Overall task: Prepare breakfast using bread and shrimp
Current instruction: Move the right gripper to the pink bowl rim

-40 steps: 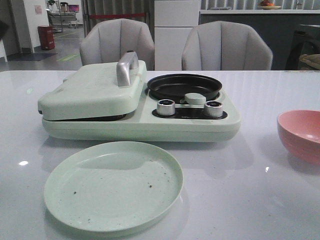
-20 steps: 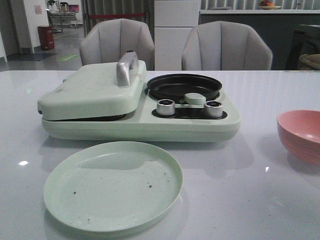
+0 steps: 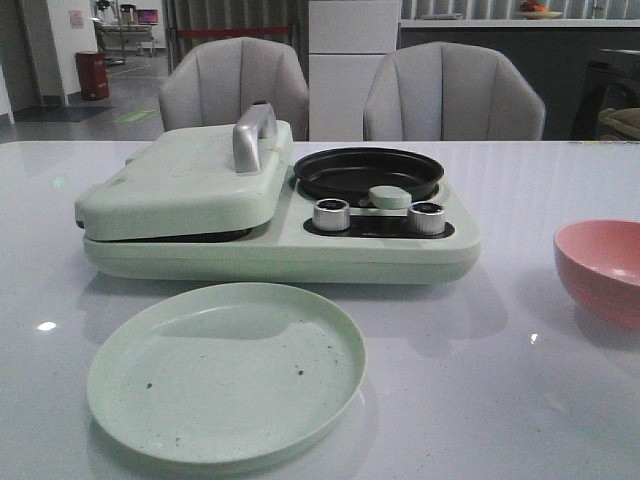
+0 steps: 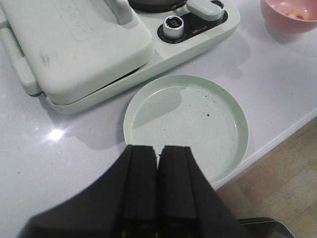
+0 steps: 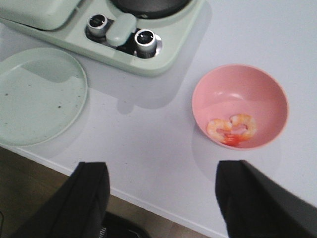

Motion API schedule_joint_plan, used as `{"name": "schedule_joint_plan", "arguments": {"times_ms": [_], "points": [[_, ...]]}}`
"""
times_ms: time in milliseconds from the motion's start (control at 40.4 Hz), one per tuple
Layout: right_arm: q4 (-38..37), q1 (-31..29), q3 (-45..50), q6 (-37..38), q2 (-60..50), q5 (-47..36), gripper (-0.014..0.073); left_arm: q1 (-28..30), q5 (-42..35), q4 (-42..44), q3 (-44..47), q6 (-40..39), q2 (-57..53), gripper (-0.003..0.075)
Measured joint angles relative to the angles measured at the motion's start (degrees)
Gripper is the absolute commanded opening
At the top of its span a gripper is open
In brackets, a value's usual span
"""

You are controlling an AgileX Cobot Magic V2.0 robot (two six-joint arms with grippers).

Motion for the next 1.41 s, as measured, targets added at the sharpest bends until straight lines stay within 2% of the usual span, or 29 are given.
{"name": "schedule_joint_plan", "arguments": {"times_ms": [322,420,643,767,1088,1410], "points": [[-14.7,-0.2,-5.0,10.9,19.6,-0.5,0.0557,0.0,-0.1,0.1,0.0,0.0,0.0,0.0101],[-17.1,-1.5,-7.1,13.0,24.5,-0.9,0.0557,0.0,-0.1,0.1,0.0,0.0,0.0,0.0101],[-17.7,-8.6,-12.3,13.5,35.1,-1.6,0.0557,0.0,-0.1,0.1,0.0,0.0,0.0,0.0101],[-17.6,-10.4,-13.7,13.4,39.9,-2.6,0.0557,0.0,-0.1,0.1,0.0,0.0,0.0,0.0101],[-17.6,-10.4,-13.7,13.0,49.7,-10.5,0.0557,0.0,-0.1,0.1,0.0,0.0,0.0,0.0101],[-17.6,-10.4,-13.8,13.0,54.8,-17.7,0.0557,0.0,-0.1,0.1,0.0,0.0,0.0,0.0101]]}}
